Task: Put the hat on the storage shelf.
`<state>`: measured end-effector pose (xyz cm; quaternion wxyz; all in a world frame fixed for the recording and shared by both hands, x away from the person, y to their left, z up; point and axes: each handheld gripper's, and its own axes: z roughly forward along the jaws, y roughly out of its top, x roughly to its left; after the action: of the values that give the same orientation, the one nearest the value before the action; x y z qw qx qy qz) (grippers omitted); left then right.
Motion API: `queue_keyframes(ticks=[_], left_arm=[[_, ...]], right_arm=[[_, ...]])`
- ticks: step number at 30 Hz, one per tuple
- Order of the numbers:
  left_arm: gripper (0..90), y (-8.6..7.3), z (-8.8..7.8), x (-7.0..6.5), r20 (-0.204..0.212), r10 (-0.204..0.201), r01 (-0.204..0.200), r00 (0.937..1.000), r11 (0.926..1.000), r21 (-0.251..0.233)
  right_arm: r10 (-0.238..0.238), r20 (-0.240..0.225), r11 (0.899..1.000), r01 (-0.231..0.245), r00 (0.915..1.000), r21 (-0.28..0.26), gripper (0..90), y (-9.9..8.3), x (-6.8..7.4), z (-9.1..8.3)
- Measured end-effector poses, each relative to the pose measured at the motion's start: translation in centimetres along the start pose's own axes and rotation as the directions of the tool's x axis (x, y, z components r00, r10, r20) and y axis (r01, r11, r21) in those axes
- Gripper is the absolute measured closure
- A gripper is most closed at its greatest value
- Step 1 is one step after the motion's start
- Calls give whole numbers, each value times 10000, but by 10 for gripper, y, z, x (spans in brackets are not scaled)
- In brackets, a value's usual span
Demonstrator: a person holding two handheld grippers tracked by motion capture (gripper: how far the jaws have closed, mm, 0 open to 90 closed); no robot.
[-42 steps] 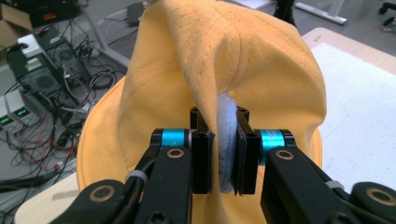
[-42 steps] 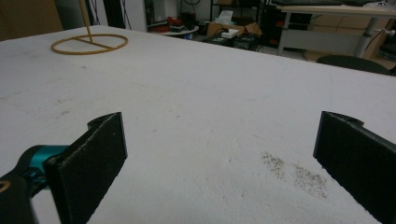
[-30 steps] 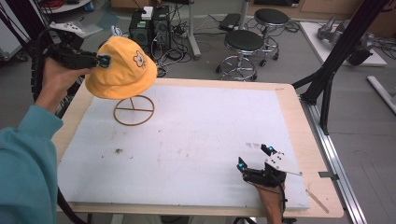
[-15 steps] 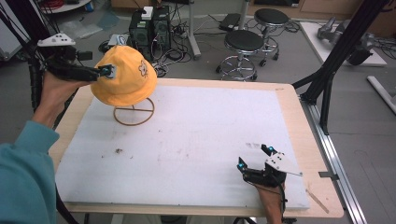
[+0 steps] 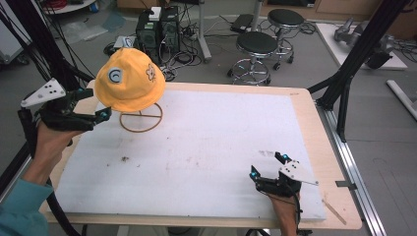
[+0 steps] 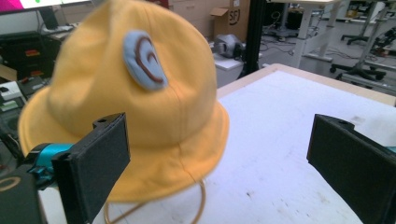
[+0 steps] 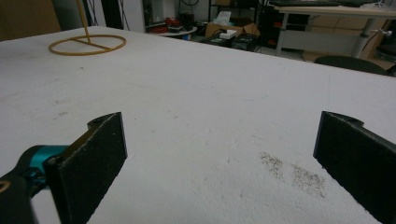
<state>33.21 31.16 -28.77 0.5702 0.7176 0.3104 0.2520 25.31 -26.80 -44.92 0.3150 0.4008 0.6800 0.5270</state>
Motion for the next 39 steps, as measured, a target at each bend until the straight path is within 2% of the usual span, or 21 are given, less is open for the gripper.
queue_keyframes(ticks=[5, 9, 11, 14, 21, 27, 30, 35, 37, 39], left_arm=[[64, -21, 0, -7, 162, -24, 25, 9999, 10000, -27], [64, -45, 1, -19, 656, 92, -77, 9978, 9997, -231], [64, -59, 2, -25, 826, -29, 51, 9966, 9996, -268], [64, -77, 3, -32, 864, -55, 72, 9962, 9998, -194], [64, -116, 0, -47, 1399, -58, 107, 9901, 9994, -344], [64, -138, -2, -51, 1559, -152, 276, 9877, 9966, -779], [64, -149, -1, -52, 1559, -163, 332, 9876, 9937, -1066], [64, -163, 1, -56, 1397, 70, 112, 9902, 9916, -1287], [64, -164, 1, -56, 1308, 174, -1, 9913, 9914, -1312], [64, -166, 1, -57, 1207, 176, 13, 9925, 9880, -1543]], right_arm=[[-80, 66, 9999, 81, 9999, -95, 14, 0, 0, -1], [1, 117, 9999, 1, 9999, -155, 14, 0, 0, -1], [22, 145, 9998, -20, 9999, -180, 14, -1, 0, -2], [-46, 141, 9998, 48, 9999, -197, 14, -1, 0, -2], [-38, 164, 9995, 43, 9999, -307, 14, -1, 0, -3], [-141, 209, 9990, 150, 9997, -423, 14, -2, 1, -4], [-105, 25, 9989, 106, 9999, -462, 14, -2, 1, -4], [43, 38, 9978, -40, 10000, -667, 14, -3, 0, -6], [-39, 31, 9977, 41, 10000, -681, 14, -3, 0, -6], [-88, 65, 9975, 93, 9999, -695, 14, -3, 1, -7]])
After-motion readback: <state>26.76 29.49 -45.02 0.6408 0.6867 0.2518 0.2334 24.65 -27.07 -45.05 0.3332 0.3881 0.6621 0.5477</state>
